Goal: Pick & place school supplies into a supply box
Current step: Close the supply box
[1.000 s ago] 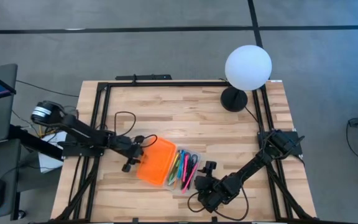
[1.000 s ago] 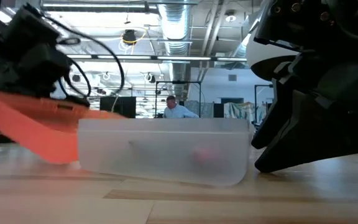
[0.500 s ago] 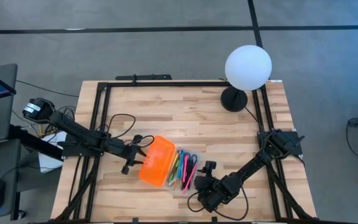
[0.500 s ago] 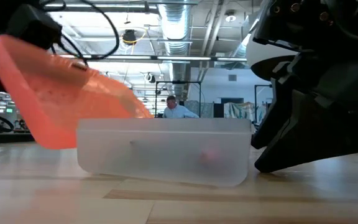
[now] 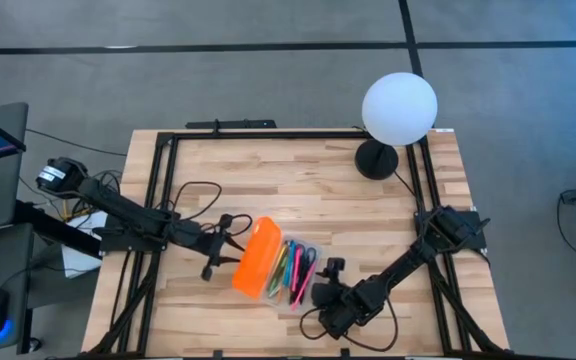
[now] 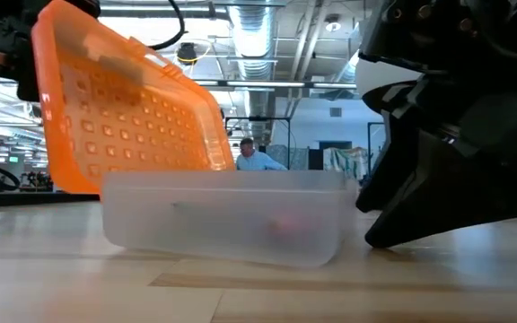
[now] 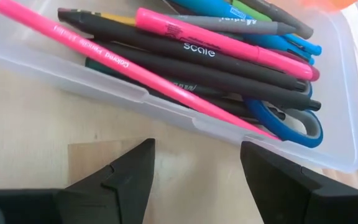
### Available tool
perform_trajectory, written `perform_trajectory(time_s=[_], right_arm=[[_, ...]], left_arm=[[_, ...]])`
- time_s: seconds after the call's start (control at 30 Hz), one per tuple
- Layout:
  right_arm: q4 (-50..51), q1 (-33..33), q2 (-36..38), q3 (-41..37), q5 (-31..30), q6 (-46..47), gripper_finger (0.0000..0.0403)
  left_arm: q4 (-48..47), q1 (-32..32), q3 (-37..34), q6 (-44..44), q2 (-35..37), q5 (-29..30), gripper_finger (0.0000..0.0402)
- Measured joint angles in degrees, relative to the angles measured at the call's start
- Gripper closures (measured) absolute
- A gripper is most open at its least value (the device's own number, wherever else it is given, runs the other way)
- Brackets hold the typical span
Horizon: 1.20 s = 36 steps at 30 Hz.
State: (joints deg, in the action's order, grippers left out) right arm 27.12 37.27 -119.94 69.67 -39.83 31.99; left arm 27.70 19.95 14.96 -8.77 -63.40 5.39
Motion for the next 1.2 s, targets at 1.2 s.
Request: perform_trajectory(time_s=[1.2], right_arm=[[-1.53,-4.84,1.46,0.00,1.79,-5.31,0.0168]], left_arm=[[9.80,-4.02,16.17,-0.25,-26.69,-3.13,0.0279]])
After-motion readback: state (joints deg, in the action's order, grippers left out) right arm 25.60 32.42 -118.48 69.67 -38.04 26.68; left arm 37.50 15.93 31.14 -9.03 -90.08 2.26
